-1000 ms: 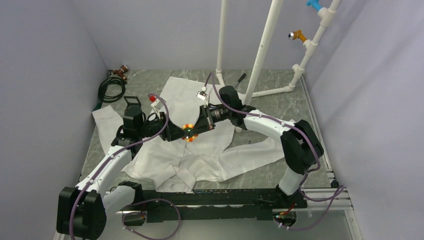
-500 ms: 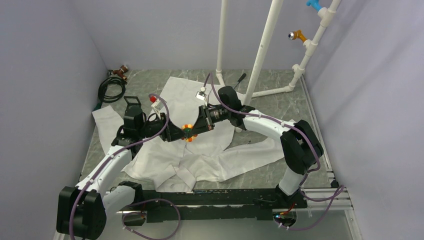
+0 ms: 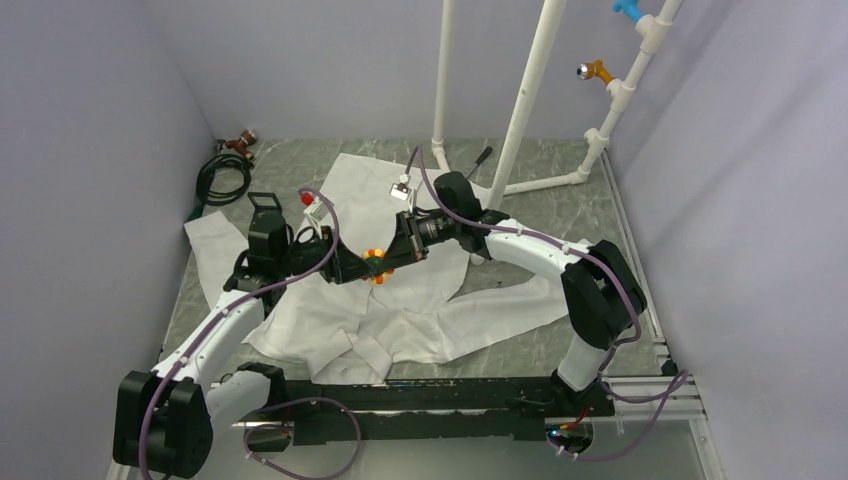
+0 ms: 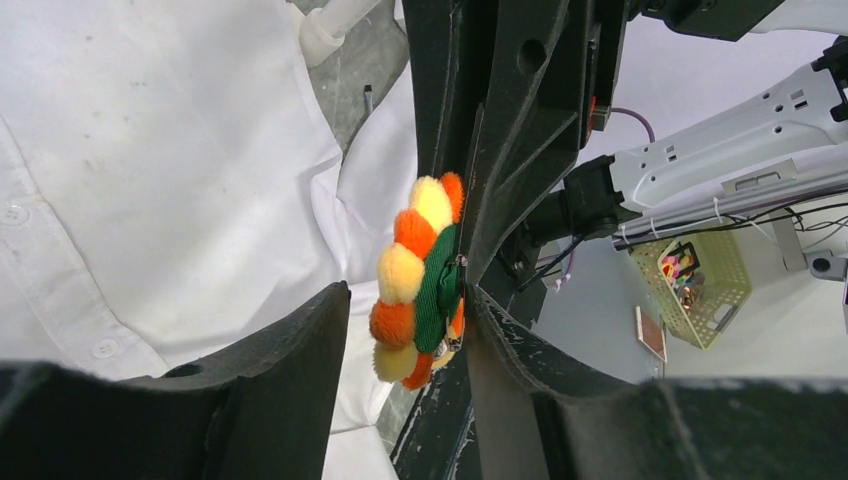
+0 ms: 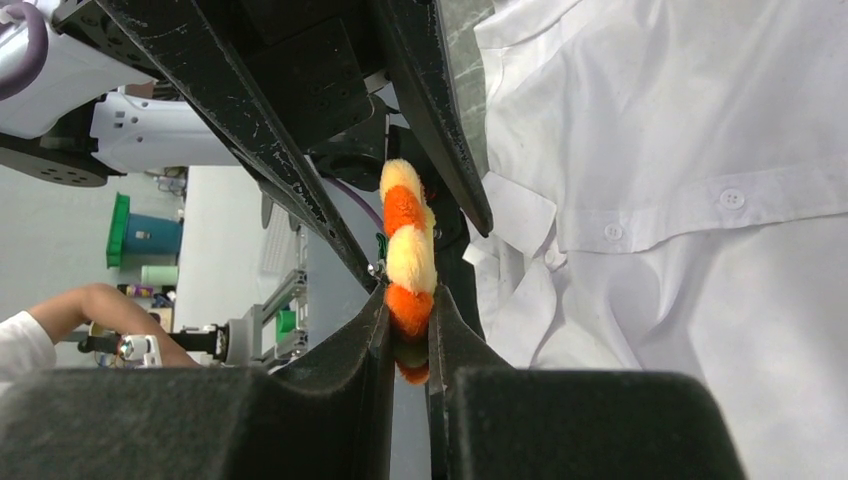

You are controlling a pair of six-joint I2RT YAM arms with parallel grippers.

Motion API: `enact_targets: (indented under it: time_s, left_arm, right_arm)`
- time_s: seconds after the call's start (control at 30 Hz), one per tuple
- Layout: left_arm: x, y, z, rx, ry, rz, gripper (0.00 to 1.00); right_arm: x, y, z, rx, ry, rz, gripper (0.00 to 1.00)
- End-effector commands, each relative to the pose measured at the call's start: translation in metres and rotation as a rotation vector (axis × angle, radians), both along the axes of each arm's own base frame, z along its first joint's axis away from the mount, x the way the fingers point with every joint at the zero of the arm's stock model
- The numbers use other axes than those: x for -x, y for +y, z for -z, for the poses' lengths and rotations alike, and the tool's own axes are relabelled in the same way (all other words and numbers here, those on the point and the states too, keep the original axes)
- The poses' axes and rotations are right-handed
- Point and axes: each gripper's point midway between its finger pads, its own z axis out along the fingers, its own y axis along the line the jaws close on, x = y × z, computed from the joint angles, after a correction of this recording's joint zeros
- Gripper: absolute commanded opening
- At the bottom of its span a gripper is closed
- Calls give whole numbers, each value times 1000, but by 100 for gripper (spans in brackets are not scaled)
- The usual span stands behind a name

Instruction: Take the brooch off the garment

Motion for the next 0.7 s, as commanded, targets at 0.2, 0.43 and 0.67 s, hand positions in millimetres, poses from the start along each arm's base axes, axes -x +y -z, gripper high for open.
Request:
enact_targets:
  time_s: [0.2, 0.43, 0.67]
  left_arm:
    - [-3, 1, -20, -17, -99, 10, 57]
    - [-3, 4, -19, -33, -103, -6, 55]
    - [-4, 4, -17, -32, -91, -9, 52]
  right_arm:
    - [2, 6, -28, -48, -60, -33, 0]
    - [1, 6, -24, -30, -60, -24, 0]
    - [1, 5, -27, -41, -69, -30, 0]
